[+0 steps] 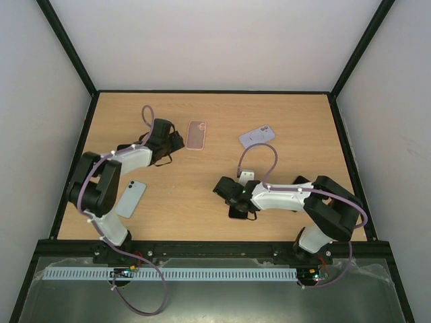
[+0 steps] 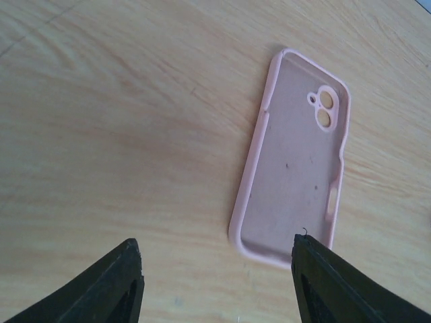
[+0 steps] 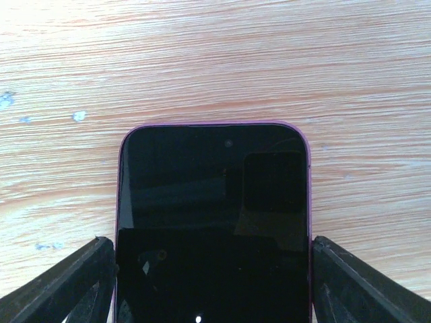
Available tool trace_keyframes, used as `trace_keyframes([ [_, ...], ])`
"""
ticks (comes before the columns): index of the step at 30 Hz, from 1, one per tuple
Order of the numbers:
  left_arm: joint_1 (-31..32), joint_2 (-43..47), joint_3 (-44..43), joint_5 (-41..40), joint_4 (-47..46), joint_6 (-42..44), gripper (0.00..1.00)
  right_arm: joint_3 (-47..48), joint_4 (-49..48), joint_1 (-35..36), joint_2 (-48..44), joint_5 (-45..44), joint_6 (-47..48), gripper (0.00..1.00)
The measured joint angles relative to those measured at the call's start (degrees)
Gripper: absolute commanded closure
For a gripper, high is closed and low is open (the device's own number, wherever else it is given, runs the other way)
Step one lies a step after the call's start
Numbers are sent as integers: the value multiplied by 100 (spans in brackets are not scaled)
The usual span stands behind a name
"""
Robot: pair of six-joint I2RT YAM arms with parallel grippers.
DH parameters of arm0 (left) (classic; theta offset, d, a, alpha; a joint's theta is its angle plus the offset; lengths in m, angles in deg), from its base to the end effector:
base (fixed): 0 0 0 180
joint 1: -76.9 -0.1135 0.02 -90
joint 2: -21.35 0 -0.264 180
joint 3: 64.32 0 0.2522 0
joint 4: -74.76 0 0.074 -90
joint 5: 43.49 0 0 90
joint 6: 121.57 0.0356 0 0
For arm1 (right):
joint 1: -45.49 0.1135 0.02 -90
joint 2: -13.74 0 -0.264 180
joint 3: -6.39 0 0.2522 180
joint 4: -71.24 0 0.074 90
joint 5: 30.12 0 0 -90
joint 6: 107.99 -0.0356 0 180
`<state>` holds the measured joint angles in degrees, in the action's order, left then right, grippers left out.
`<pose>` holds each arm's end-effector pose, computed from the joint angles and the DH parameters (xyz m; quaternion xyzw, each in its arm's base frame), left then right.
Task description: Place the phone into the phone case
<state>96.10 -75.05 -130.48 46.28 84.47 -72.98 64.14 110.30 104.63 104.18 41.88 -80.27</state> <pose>0.3318 -0.1154 0.1785 -0.1754 0.8890 -0.2119 0.3661 0.1469 0.2245 0.1388 0.0515 0.9741 0.0610 0.2113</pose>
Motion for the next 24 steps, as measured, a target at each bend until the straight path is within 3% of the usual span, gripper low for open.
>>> trace_keyframes([
  [13, 216, -1672, -1292, -42, -107, 291, 50, -516, 131, -31, -612, 201, -192, 7],
  [18, 304, -1969, -1563, -98, -105, 413, 58, -570, 103, -42, -669, 448, -400, 6],
  [24, 330, -2074, -1646, -240, -170, 481, 59, -570, -24, -44, -669, 673, -529, 6],
])
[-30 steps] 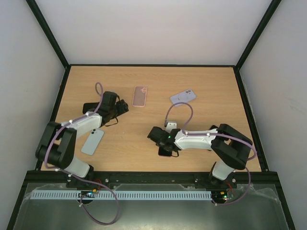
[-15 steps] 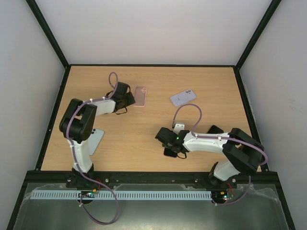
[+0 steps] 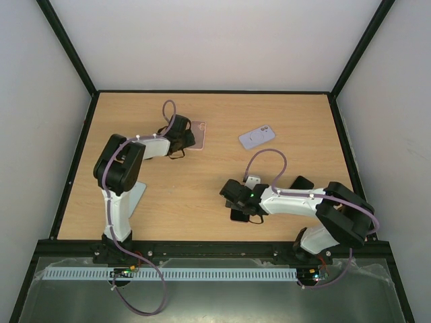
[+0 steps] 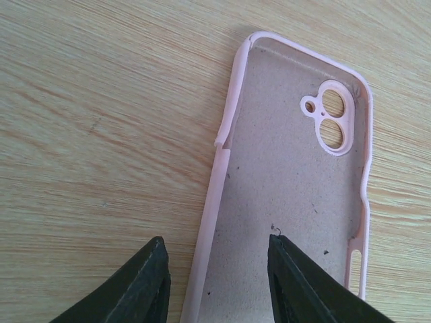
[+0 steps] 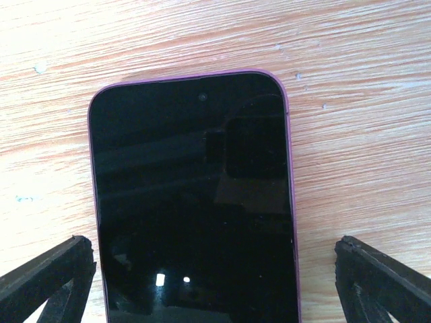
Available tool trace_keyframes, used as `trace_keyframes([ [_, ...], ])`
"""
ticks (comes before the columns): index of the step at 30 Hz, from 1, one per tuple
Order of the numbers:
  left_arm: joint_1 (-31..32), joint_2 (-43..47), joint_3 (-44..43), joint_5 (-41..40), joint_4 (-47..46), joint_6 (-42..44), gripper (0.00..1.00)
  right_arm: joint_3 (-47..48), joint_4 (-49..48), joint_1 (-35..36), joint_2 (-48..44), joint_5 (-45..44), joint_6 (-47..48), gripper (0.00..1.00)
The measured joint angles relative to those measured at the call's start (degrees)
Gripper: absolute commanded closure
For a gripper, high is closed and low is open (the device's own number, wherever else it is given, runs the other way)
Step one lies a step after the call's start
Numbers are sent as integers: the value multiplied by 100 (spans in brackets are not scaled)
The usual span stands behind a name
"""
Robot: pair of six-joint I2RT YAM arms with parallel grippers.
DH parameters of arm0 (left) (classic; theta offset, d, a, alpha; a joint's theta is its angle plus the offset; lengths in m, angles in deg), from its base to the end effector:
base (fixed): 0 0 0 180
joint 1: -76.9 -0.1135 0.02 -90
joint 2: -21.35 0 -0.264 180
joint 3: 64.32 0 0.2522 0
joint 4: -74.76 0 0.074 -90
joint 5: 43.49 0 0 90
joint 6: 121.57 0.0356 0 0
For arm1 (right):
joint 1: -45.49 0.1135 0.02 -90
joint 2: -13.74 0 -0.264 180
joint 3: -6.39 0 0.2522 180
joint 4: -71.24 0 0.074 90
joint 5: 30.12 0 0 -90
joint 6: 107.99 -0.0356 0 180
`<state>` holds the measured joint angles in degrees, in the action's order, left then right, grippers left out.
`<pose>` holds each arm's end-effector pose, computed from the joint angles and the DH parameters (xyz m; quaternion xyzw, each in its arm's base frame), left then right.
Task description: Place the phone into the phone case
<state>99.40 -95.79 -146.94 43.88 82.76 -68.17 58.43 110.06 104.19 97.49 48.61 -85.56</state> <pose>0.3969 -0.1627 0.1315 -0.1215 0.9071 -0.1802 0.3605 0.1317 0.2033 0.1407 0.0924 0.9766 0.1064 0.1624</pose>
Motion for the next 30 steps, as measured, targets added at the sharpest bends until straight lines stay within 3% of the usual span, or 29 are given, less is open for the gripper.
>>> trace_keyframes([
  [8, -2, -103, -101, -136, -13, 138, 73, 149, 24, 20, 164, -4, 31, 1],
  [18, -2, -273, -306, -260, -13, 271, 76, 380, 205, 299, 341, 144, 48, 0],
  [25, 17, -348, -400, -415, 81, 315, 97, 378, 363, 407, 400, -50, -4, 6],
  [30, 96, -319, -374, -516, 142, 363, 97, 343, 422, 431, 452, -291, -66, 10],
])
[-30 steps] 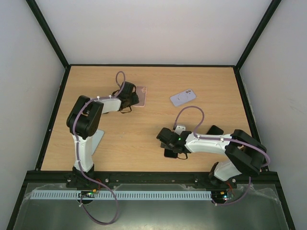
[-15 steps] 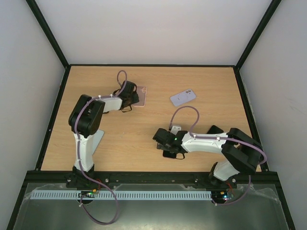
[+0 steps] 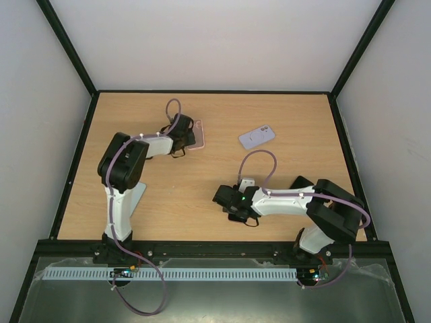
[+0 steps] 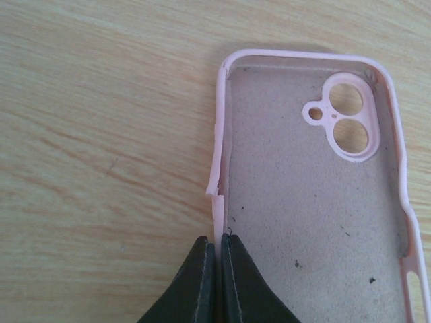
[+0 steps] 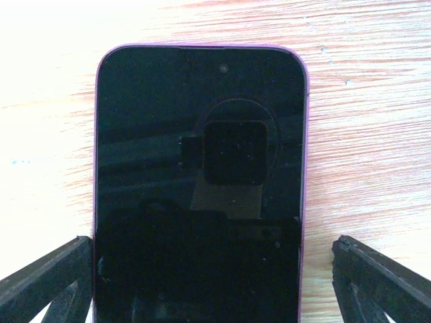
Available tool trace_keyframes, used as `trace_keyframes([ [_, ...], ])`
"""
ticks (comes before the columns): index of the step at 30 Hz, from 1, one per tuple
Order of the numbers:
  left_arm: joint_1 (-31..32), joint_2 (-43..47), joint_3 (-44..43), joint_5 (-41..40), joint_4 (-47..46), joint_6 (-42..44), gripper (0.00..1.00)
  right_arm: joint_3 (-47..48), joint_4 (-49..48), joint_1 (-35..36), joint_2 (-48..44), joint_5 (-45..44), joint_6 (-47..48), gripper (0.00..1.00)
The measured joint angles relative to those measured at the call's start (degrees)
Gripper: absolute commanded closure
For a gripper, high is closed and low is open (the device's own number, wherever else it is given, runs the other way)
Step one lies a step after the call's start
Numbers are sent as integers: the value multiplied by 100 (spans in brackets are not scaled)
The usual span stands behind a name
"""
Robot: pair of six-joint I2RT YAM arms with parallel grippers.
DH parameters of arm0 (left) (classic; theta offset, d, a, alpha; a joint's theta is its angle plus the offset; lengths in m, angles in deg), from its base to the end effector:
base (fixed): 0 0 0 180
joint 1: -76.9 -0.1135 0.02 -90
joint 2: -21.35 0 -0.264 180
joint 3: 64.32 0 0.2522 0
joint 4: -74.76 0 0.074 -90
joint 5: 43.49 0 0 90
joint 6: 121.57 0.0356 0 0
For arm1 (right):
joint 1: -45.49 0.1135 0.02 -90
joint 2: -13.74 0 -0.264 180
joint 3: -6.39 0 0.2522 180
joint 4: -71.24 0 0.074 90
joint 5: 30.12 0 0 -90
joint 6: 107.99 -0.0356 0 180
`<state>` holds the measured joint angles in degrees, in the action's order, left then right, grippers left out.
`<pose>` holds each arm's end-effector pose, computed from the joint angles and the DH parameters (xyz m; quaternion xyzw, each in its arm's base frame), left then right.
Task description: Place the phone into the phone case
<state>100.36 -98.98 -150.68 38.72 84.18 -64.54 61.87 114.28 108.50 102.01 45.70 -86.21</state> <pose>0.4073 -0.1715 0.1254 -0.1027 0.9109 -0.1316 0.3773 0.1215 0.2194 0.1356 0.0600 0.9831 0.0609 0.1621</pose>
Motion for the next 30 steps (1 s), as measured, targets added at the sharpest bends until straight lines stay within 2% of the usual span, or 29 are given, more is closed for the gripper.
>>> trace_keyframes([
  [6, 144, 424, 511, -81, 133, -61, 97, -111, -114, 4, -42, -144, -44, 20],
  [15, 616, 1458, 1663, -85, 586, -245, 97, -673, -140, 2, -621, -280, -157, 28],
  [23, 1154, 2326, 2715, 181, 507, -730, 97, -763, -142, 4, -660, -437, -313, 29],
  [28, 1508, 2579, 3047, 433, 328, -1043, 93, -765, -151, 9, -654, -463, -315, 32],
  [30, 1735, 2647, 3145, 509, 258, -1163, 87, -772, -162, 9, -658, -463, -308, 33],
])
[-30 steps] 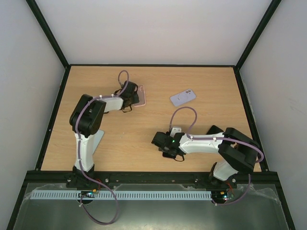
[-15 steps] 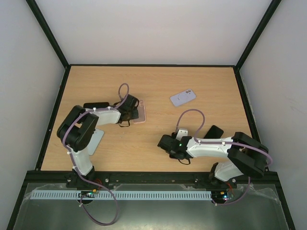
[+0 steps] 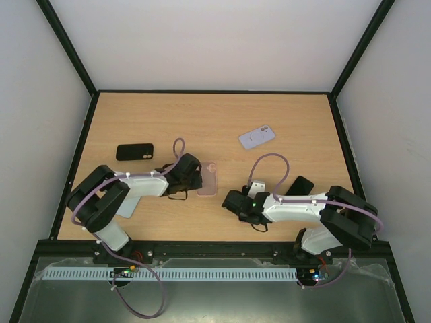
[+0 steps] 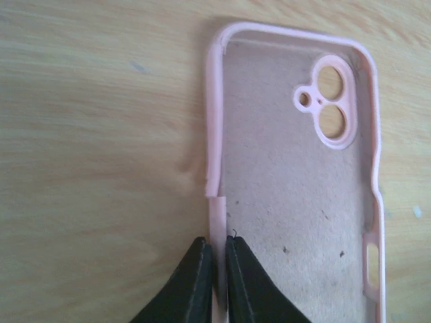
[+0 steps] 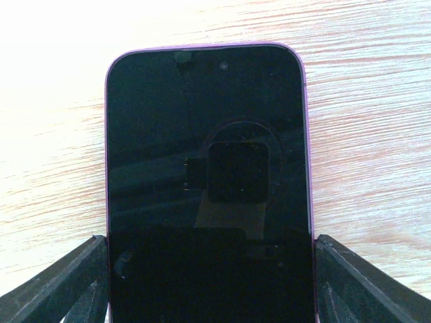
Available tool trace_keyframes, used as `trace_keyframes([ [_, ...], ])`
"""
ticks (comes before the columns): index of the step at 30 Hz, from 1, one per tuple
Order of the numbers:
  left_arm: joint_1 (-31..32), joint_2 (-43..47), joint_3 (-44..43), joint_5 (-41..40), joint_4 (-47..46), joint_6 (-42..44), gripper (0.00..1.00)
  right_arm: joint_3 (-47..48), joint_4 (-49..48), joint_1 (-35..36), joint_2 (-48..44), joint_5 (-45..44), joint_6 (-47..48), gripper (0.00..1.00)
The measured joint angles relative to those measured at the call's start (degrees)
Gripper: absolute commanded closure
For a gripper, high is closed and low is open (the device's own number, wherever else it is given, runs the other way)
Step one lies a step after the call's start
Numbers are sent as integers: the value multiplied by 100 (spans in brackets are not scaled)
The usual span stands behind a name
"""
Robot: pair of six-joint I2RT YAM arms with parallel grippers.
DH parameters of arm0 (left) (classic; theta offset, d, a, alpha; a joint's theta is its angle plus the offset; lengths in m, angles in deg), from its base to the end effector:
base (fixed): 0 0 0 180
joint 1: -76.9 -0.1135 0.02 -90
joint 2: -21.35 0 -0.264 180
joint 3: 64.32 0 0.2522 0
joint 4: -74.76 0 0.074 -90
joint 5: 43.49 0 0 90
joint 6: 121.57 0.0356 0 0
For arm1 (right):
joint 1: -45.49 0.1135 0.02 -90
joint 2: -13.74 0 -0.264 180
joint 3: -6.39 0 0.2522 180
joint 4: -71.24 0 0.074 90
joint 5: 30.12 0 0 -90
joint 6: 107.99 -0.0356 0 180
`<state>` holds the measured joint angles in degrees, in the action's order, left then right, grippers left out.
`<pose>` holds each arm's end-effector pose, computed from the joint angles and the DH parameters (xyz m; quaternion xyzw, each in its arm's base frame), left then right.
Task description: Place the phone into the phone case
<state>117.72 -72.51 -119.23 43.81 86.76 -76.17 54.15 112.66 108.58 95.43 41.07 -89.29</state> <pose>0.2303 -0.1968 0.1333 -0.0389 0.9415 -0.2103 0.2606 0.1091 0.1895 0.1298 0.0908 0.9745 0.0531 0.1982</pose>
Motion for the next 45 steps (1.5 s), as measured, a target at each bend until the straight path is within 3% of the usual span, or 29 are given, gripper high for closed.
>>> trace_keyframes([
  [12, 247, 459, 501, 1445, -518, -553, 43, -85, -125, 2, -144, 90, 334, 36],
  [22, -640, 1582, 1241, 1902, -573, -599, 2, 212, -90, 4, -70, 251, 649, 38],
  [31, -1569, 2669, 1572, 1971, -210, -354, 0, 763, -319, 4, -61, 586, 953, 40],
  [45, -2002, 3226, 1945, 2461, -22, -236, 6, 1405, -1556, -164, 214, 1248, 2555, 39],
])
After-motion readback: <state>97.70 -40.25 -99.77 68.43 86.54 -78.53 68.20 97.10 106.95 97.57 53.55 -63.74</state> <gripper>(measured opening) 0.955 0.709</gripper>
